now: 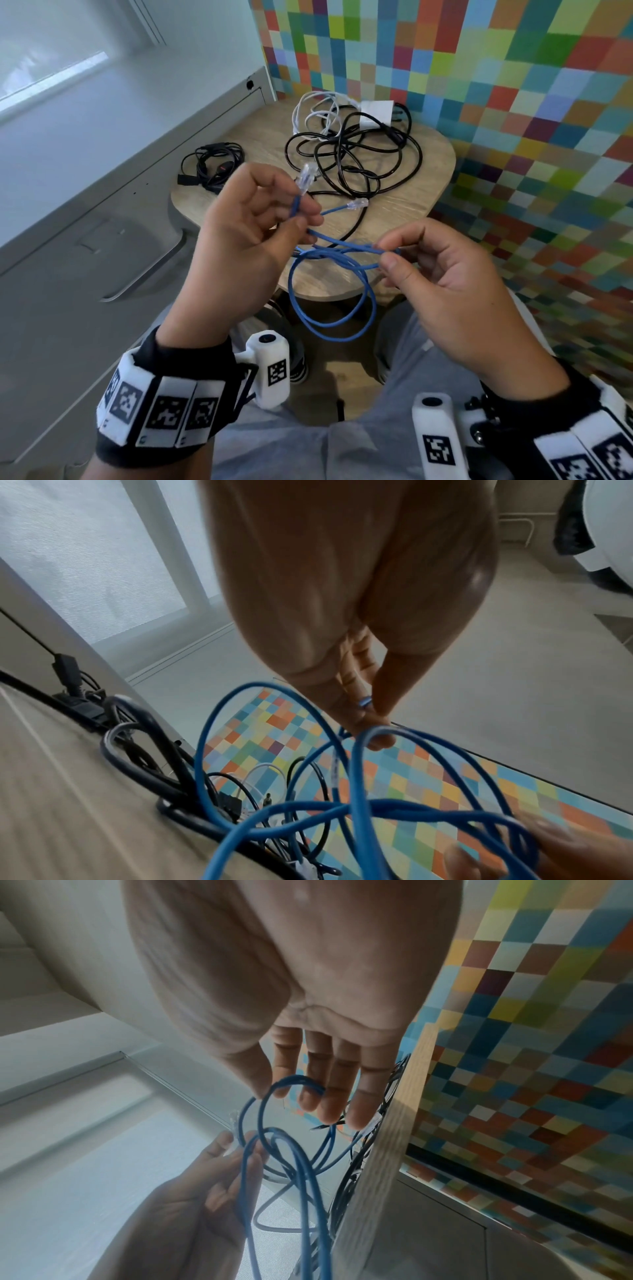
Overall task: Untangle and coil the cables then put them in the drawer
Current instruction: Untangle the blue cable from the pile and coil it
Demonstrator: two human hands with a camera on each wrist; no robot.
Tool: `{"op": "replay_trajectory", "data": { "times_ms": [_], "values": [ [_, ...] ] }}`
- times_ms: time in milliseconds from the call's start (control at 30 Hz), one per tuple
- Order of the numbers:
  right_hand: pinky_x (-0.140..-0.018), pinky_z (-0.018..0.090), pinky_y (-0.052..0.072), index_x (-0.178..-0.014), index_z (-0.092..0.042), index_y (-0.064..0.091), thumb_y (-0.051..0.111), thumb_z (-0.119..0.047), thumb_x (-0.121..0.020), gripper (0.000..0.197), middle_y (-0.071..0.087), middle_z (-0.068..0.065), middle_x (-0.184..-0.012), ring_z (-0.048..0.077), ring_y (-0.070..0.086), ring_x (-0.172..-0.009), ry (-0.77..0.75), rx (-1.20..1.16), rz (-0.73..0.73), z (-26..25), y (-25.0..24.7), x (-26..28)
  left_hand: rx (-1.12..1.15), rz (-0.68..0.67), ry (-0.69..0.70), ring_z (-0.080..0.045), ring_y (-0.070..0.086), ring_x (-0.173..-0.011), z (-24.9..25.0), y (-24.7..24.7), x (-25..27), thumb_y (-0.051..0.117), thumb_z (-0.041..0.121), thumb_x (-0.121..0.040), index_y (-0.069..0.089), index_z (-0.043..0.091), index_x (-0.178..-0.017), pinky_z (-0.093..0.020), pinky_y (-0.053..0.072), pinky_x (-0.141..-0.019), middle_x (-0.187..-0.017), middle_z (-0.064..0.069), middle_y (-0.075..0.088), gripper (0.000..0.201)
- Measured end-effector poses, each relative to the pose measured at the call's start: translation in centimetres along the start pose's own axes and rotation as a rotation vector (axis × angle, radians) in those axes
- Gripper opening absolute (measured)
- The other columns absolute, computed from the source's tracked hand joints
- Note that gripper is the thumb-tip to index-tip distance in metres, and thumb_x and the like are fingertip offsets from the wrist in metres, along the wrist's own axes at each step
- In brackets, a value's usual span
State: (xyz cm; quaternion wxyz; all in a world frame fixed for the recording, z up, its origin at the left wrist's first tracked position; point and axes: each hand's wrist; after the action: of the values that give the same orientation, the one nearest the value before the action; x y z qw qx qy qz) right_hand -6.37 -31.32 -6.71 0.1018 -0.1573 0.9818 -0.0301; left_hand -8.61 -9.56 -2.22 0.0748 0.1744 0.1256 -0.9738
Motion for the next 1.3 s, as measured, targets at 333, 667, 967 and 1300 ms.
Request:
{"op": "replay_trajectory", "data": {
  "times_ms": [333,667,967,1300],
  "values": [
    [-0.082,0.025,0.060,-0.092,-0.017,0.068,0.072,-0.015,-0.088,0.006,0.077,-0.001,-0.104,0.017,0.076,-0.097,-0.022,-0.143,0.105,0.0,-0.2,-0.4,-0.231,0.122,-0.003,-0.016,0.073,-0.088,-0.4,-0.2,-0.1,0.072,0.005,-0.094,0.064,0.019,-0.114,-0.032,0.061,-0.081,-0.104,-0.004,0.074,0.026],
    [-0.075,0.039,0.063,-0.091,-0.025,0.067,0.068,-0.035,-0.088,0.011,0.077,0.009,-0.093,0.026,0.075,-0.081,-0.008,-0.142,0.217,0.0,-0.5,-0.7,-0.317,0.016,-0.067,-0.018,0.070,-0.071,-0.7,-0.2,-0.1,0.064,0.018,-0.093,0.065,0.019,-0.092,-0.039,0.058,-0.070,-0.076,0.006,0.070,0.002],
    [-0.054,0.027,0.055,-0.096,-0.020,0.064,0.065,-0.022,-0.095,0.003,0.077,0.010,-0.084,0.021,0.063,-0.053,0.005,-0.173,0.187,-0.3,-0.3,-0.7,-0.598,-0.195,-0.147,0.011,0.058,-0.107,-0.1,0.6,0.2,0.079,0.057,-0.075,0.045,0.044,-0.145,0.001,0.032,-0.089,-0.099,0.023,0.071,0.079],
    [-0.067,0.035,0.059,-0.108,-0.025,0.072,0.065,-0.003,-0.099,0.024,0.076,0.002,-0.103,0.015,0.063,-0.069,0.008,-0.149,0.175,0.4,-0.4,-0.6,-0.406,-0.043,-0.215,-0.005,0.071,-0.096,-1.3,0.8,0.1,0.073,0.011,-0.094,0.053,0.042,-0.136,-0.025,0.057,-0.079,-0.092,0.015,0.076,0.057]
  ]
}}
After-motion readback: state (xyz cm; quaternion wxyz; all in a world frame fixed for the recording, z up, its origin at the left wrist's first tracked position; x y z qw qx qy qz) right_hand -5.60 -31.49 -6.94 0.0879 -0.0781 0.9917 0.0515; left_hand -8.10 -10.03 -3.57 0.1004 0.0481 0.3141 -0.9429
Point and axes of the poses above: each hand's wrist, its own x-axis away from the middle knuckle, its own y-axis out of the palm, z = x × y
